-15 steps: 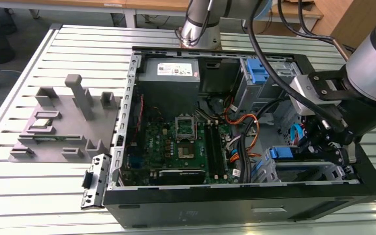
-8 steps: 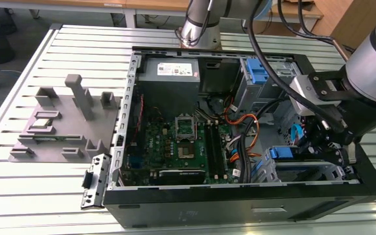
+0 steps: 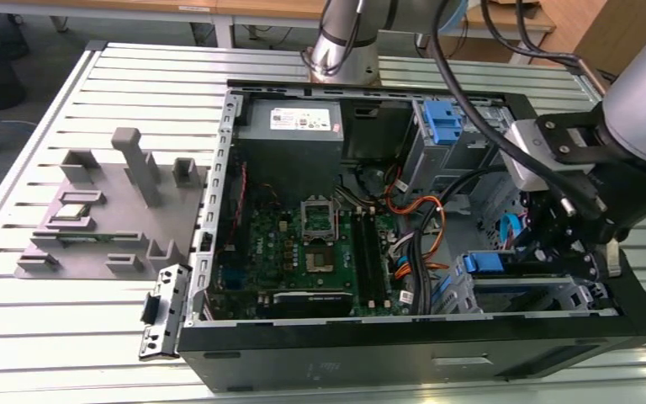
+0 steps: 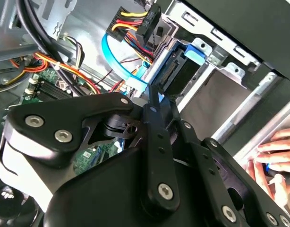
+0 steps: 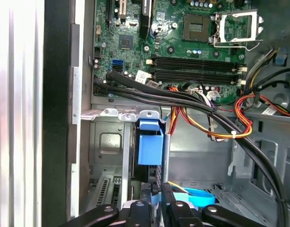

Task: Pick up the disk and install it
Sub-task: 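Insert the first disk wire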

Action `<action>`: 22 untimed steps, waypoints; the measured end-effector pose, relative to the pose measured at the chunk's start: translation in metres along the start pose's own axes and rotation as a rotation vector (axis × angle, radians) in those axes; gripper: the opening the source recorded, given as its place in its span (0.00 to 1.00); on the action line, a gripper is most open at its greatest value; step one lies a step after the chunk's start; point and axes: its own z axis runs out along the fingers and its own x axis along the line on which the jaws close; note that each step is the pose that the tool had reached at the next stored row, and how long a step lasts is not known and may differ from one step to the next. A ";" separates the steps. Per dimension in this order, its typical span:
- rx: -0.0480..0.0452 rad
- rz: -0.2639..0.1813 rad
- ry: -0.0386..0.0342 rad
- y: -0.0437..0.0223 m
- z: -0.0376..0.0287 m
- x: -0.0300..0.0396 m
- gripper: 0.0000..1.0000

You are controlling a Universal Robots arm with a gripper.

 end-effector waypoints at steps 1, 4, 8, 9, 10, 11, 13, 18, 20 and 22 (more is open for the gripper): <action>0.0000 0.000 0.0000 -0.0002 -0.0033 -0.0003 0.24; 0.0000 0.000 0.0002 -0.0007 -0.0095 -0.0008 0.24; 0.0000 0.000 -0.0001 -0.0008 -0.0100 -0.0008 0.24; 0.0000 0.000 -0.0001 -0.0008 -0.0100 -0.0008 0.24; -0.0007 0.000 0.0000 -0.0008 -0.0101 -0.0008 0.24; -0.0061 0.001 0.0000 -0.0010 -0.0101 -0.0008 0.24; -0.0368 0.003 -0.0014 -0.0027 -0.0097 -0.0006 0.24; -0.0897 0.008 -0.0052 -0.0047 -0.0092 -0.0005 0.24; -0.0902 0.008 -0.0053 -0.0048 -0.0092 -0.0005 0.24; -0.0903 0.008 -0.0052 -0.0066 -0.0091 -0.0003 0.24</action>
